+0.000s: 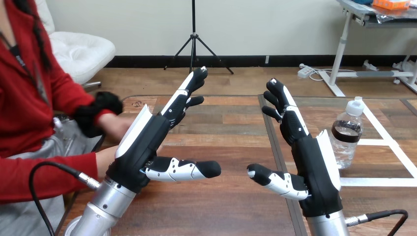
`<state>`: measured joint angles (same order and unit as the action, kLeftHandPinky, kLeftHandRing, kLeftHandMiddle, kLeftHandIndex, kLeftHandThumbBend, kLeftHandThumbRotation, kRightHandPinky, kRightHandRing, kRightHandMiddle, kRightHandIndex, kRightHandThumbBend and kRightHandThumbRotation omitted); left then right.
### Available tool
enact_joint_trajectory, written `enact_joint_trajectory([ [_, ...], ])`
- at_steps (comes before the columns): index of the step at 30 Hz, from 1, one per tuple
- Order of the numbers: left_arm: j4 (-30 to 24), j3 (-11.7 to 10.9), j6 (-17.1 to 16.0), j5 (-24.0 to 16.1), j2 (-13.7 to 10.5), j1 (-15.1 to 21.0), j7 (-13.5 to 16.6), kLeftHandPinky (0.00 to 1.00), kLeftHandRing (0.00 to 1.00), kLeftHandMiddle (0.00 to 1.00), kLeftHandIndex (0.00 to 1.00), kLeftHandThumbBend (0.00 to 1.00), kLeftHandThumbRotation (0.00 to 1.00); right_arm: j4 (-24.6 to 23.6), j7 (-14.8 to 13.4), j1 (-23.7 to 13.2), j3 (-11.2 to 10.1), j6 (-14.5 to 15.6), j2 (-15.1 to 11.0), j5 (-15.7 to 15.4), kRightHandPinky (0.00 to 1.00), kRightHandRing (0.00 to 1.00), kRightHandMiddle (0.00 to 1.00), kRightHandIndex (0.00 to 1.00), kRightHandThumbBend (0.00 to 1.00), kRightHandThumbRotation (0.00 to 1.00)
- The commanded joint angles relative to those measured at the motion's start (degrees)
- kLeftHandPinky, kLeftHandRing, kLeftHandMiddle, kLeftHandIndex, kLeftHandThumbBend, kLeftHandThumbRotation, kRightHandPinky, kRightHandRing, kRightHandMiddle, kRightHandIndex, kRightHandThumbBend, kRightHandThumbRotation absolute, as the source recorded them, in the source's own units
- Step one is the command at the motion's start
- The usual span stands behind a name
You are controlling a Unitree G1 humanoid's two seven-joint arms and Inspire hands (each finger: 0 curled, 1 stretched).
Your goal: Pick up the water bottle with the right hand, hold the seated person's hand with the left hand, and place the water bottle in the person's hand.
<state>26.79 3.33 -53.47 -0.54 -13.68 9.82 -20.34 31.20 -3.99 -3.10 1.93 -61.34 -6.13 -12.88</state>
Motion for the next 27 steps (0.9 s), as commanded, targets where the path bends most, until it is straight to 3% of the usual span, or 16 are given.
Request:
enact_joint_trajectory([
  [1,0.7,-0.3,-1.4,0.2,0.2,2.6,0.7,0.89,0.98,1.00,1.00,1.00,0.61,-0.1,-0.4,-2.7,0.3,-1.3,1.0,1.0,0.89,0.96,0.97,0.98,1.00,0.70],
  [12,1.1,-0.2,-1.5,1.3,0.6,2.5,0.4,0.89,0.98,1.00,0.99,1.00,0.59,0.4,-0.5,-3.0,0.2,-1.8,1.5,0.8,0.90,0.95,0.97,0.98,1.00,0.70],
  [21,1.8,-0.2,-2.7,2.4,0.9,2.5,-0.1,0.89,0.97,0.99,0.98,1.00,0.57,0.4,0.4,-2.9,0.6,-1.7,2.0,2.5,0.91,0.95,0.97,0.98,1.00,0.68],
  [27,2.2,-0.3,-3.1,3.1,1.1,2.4,0.0,0.88,0.95,0.97,0.96,1.00,0.55,0.4,2.0,-2.6,1.3,-1.3,2.5,5.6,0.91,0.95,0.97,0.97,1.00,0.66],
])
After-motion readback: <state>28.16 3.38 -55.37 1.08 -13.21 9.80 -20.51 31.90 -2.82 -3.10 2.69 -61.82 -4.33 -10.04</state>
